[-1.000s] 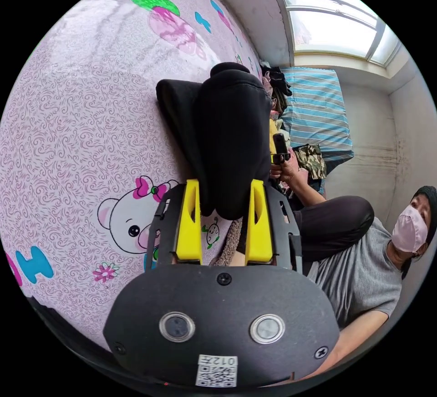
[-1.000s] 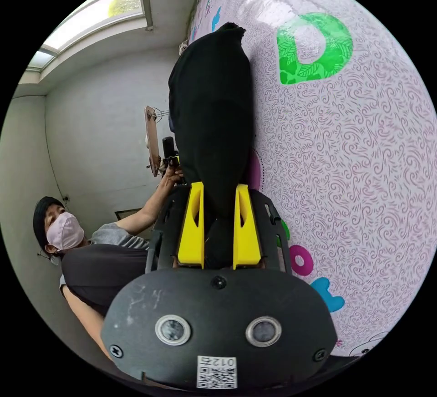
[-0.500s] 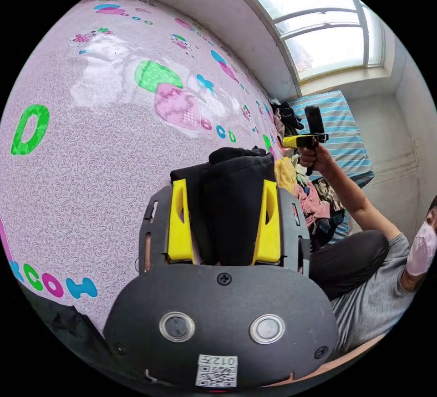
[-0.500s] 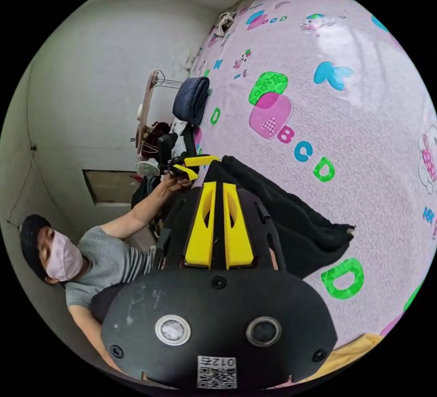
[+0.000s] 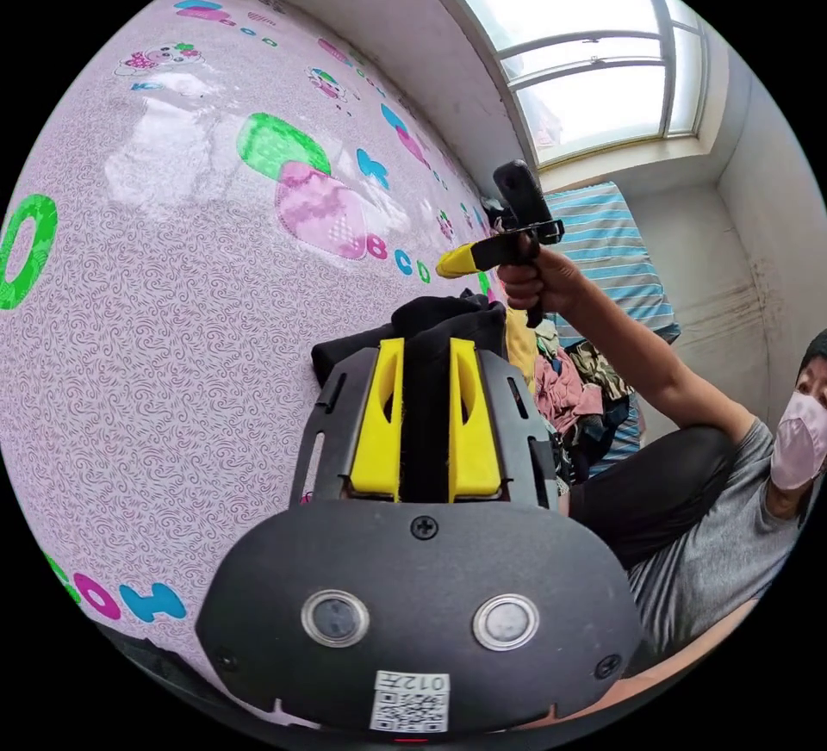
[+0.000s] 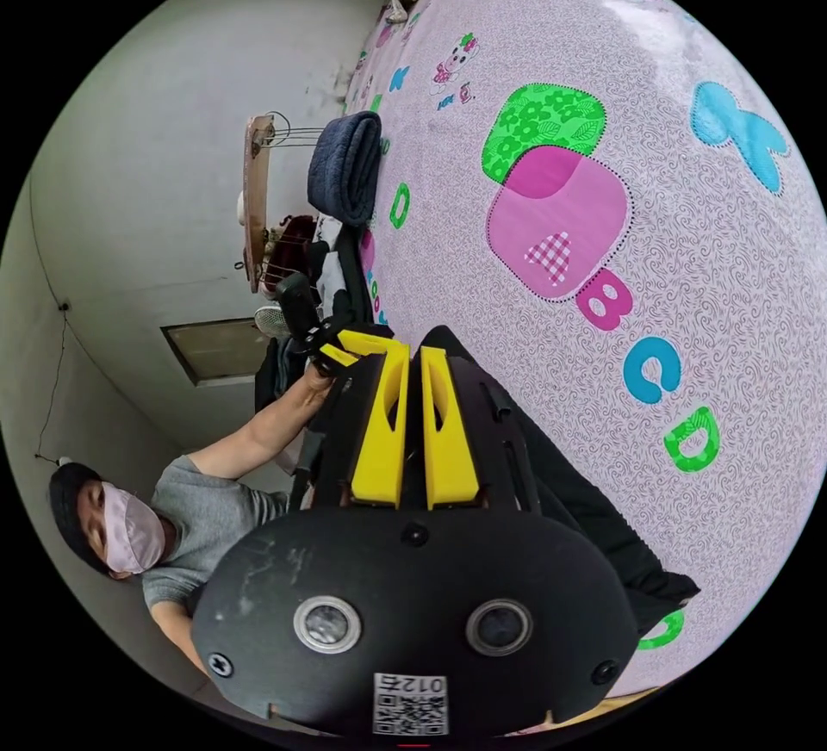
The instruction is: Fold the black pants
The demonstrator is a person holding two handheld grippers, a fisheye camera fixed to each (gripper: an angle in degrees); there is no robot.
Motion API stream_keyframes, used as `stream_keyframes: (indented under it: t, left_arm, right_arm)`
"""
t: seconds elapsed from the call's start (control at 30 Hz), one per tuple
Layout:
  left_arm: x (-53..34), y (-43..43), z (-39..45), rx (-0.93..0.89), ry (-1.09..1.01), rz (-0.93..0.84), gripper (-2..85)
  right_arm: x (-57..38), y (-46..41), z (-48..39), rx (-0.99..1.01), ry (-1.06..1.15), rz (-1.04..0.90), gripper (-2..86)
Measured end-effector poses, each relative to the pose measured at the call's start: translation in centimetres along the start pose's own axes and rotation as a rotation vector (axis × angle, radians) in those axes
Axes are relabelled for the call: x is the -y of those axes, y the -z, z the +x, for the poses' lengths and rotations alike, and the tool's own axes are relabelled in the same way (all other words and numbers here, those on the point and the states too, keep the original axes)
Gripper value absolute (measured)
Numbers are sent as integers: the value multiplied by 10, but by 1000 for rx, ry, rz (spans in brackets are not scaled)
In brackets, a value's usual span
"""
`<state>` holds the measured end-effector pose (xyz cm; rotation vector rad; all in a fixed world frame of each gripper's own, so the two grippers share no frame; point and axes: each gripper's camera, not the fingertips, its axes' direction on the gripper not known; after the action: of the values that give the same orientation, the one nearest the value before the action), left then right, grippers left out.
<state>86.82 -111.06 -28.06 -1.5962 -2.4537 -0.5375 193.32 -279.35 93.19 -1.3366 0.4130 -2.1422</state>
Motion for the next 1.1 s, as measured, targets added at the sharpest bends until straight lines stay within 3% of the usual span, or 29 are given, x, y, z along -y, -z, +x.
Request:
stream_keyframes:
  t: [0.2,0.27,0.4,0.57,0.67,0.8,1.1]
  left_arm:
    - [-15,16,37,116,-36,59,64]
    - [-23,23,34,121,21,119,50]
    - [-34,25,27,62,73,144,54]
    - [-48,46,40,33,45,233,104]
    - [-43,43,58,89,-33,147,117]
    - [-33,27,87,145,-179,18,92]
    - [-34,33,127,188,-288,-21,44]
  right_arm:
    - [62,-39,-14,-54,2,-59,-5]
    - [85,-99,-18,68,9,-328,-7]
    - [111,-114,-45,-22,59,-377,-8]
    - [126,-13,-50,-82,68,-162,-8]
    - [125,35,-31,-38,35,-93,-8]
    - [137,51,-15,4,13,-96,-8]
    - [206,120,-25,-3,51,-165,-8]
